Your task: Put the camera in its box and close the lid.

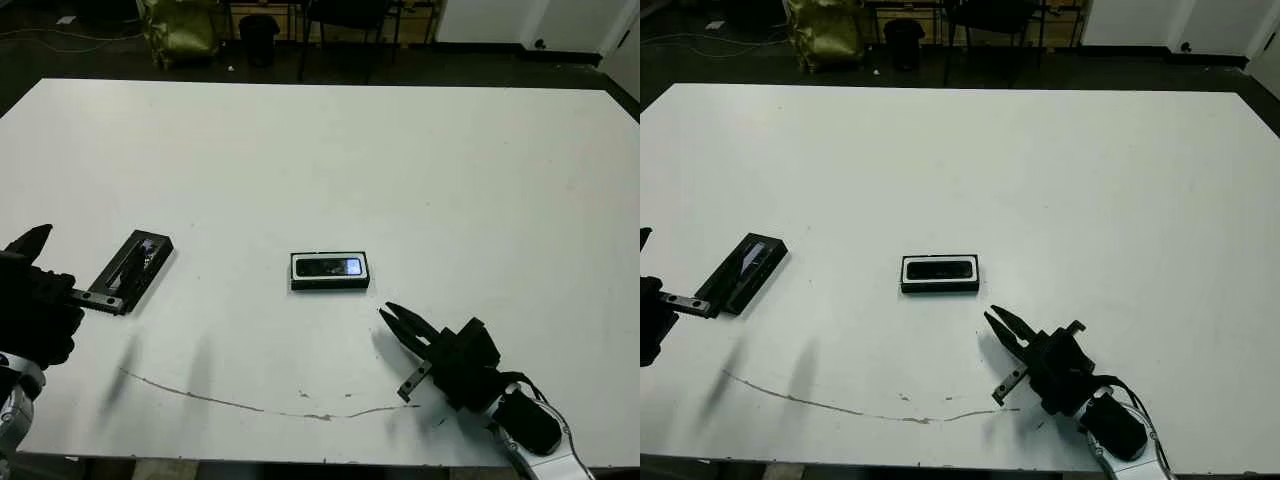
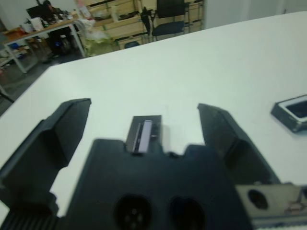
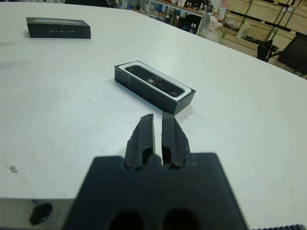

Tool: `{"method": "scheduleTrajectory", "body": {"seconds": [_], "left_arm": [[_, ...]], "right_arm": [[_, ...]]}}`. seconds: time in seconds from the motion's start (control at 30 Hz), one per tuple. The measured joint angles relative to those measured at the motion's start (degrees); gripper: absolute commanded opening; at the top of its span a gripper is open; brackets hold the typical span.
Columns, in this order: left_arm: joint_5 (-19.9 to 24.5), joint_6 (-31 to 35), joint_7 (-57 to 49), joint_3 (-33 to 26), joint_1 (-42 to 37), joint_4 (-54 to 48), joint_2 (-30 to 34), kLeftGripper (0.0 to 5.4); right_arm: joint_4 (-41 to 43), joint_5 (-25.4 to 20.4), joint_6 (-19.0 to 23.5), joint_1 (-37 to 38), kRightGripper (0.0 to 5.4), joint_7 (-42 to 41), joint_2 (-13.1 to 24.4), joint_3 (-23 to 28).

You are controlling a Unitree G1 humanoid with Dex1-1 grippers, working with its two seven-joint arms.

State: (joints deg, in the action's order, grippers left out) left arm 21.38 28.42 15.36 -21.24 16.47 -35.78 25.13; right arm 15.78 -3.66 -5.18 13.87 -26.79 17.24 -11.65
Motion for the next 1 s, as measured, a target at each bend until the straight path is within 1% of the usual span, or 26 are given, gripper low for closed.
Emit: {"method": "scheduleTrajectory", "body": {"seconds": [0.1,0.17,0.23,0.37,0.53,0.7,0.87,0.93,1.0], "left_arm": [[4.01,3.52,0.87,-0.78,-0.45,0.27,-0.26,5.38],[5.55,4.78,0.83,-0.84,-0.59,0.44,-0.61,5.38],[6.13,4.64,1.04,-0.83,-0.83,1.44,-0.95,5.38],[5.48,3.7,1.51,-0.64,-0.86,3.57,-0.91,5.38],[2.39,-0.06,2.42,-0.27,-0.86,6.7,-0.53,5.38],[2.67,-1.39,2.99,-0.43,-1.49,9.34,-0.78,5.38],[-0.21,-5.08,4.23,0.19,-2.1,12.55,-0.31,5.38],[-0.8,-5.35,4.35,0.45,-2.1,12.9,-0.3,5.38],[0.2,-3.89,4.28,0.37,-2.05,12.0,-0.37,5.38]], "right_arm": [[0.17,-0.28,-0.01,-0.02,0.0,-0.38,0.01,0.01],[-0.54,-0.3,-1.05,-0.18,0.0,-0.61,0.01,0.01],[-1.05,-0.24,-1.65,-0.21,0.0,-0.61,0.01,0.02],[-1.12,-0.48,-1.78,-0.21,0.0,-0.74,0.02,0.03],[-2.46,-0.52,-3.65,-0.61,0.0,-1.31,0.02,0.03],[-2.9,-0.34,-4.17,-0.92,0.0,-1.58,0.02,0.04],[-3.42,0.34,-4.41,-1.01,0.0,-1.49,0.02,0.03],[-3.61,0.22,-4.65,-1.03,0.0,-1.56,0.02,0.03],[-3.81,0.07,-4.75,-1.03,0.0,-1.59,0.01,0.03]]}}
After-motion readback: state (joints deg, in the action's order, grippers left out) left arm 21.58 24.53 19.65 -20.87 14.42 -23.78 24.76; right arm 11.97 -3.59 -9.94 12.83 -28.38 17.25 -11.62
